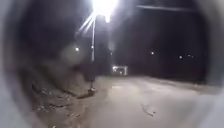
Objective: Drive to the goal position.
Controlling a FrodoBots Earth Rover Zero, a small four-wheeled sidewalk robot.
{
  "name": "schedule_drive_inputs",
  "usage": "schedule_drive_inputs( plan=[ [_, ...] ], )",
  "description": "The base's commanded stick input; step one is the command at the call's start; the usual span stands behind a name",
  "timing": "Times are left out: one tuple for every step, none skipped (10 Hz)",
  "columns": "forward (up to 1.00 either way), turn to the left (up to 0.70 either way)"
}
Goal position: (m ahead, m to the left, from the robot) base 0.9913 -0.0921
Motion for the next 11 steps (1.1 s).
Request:
schedule_drive_inputs(
  plan=[
    [0.85,0.0],
    [0.85,0.0],
    [0.85,0.0],
    [0.85,0.0],
    [0.85,0.0],
    [0.85,0.0],
    [0.85,0.0],
    [0.85,0.0],
    [0.85,0.0],
    [0.85,0.0],
    [0.85,0.0]
  ],
)
